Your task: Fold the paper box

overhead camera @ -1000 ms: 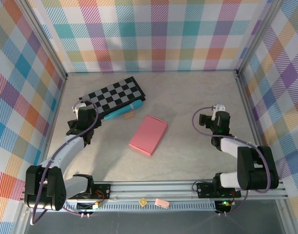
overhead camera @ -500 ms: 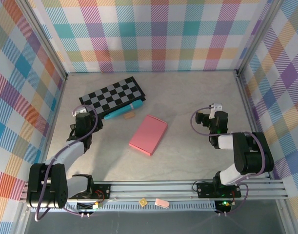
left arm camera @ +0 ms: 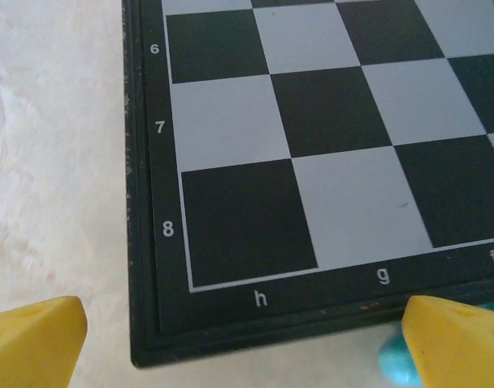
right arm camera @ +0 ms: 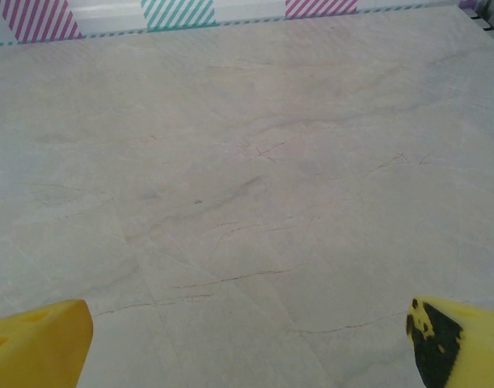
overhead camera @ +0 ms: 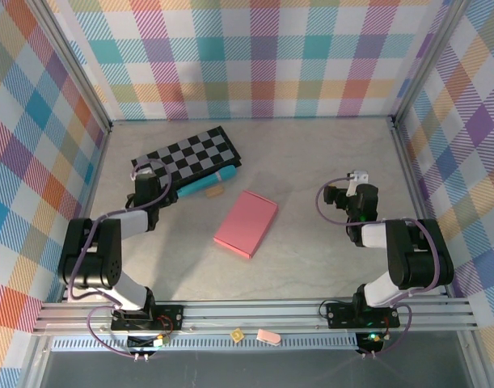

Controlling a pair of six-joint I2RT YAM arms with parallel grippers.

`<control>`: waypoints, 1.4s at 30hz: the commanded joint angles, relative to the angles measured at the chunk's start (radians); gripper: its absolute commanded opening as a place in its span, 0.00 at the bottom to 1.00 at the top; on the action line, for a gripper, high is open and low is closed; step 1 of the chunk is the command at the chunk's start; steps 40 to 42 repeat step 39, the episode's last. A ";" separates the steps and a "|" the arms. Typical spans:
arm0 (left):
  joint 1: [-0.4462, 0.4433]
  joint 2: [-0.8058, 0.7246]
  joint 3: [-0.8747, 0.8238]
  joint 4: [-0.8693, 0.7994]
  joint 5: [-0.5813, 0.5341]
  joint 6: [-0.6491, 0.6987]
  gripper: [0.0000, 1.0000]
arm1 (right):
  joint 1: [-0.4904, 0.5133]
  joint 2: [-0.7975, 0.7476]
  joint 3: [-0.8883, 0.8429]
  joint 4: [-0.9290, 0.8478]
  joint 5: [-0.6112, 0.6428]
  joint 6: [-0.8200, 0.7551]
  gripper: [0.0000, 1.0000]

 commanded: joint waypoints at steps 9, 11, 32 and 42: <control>-0.068 -0.066 -0.239 0.484 -0.096 0.093 1.00 | -0.005 -0.001 0.000 0.031 -0.020 0.003 0.99; -0.074 -0.078 -0.260 0.508 -0.097 0.099 1.00 | -0.006 0.000 0.000 0.032 -0.019 0.003 0.99; -0.075 0.009 -0.250 0.570 -0.051 0.121 1.00 | -0.005 0.001 0.000 0.030 -0.019 0.003 0.99; -0.078 0.008 -0.248 0.568 -0.057 0.123 1.00 | -0.004 0.000 -0.001 0.033 -0.027 -0.004 0.99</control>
